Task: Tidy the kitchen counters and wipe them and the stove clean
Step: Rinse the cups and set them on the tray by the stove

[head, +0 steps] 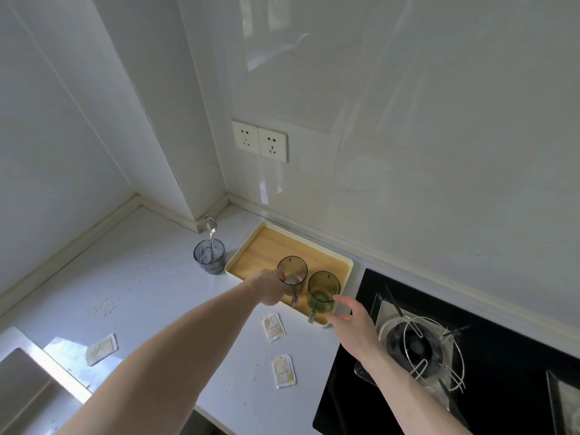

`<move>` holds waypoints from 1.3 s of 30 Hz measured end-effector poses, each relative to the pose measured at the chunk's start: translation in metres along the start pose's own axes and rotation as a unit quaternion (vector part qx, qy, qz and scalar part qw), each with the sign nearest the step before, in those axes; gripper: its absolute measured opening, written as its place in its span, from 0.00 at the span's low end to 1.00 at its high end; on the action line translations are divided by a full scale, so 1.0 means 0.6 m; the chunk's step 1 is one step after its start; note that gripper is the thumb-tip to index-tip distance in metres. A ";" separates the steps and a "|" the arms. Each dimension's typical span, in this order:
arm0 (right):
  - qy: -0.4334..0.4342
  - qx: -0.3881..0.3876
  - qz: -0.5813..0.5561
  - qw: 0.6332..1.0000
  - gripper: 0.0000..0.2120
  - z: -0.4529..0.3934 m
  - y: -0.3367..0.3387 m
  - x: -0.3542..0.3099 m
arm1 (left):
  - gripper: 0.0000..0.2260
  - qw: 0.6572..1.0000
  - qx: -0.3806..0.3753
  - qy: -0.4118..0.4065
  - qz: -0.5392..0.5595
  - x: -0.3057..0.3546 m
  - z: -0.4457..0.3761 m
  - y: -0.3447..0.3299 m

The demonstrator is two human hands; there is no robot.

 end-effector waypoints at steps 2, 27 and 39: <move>0.002 -0.002 -0.002 1.000 0.20 -0.001 -0.005 -0.004 | 0.26 1.000 -0.001 -0.006 0.001 -0.003 -0.001 0.000; 0.152 0.027 0.065 0.986 0.17 -0.009 -0.074 -0.122 | 0.24 0.977 0.161 0.137 0.009 -0.287 0.006 0.074; 0.135 0.037 0.083 0.987 0.16 -0.019 -0.061 -0.094 | 0.17 0.969 0.113 0.208 0.068 -0.352 -0.051 0.050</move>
Point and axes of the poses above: each hand's wrist, its own z-axis away from the middle knuckle, its own y-axis out of the back of the hand, x = y × z, the point moved 5 cm from there along -z, towards the middle knuckle, and after that the axes turned 13 degrees about x, right-handed, at the moved point
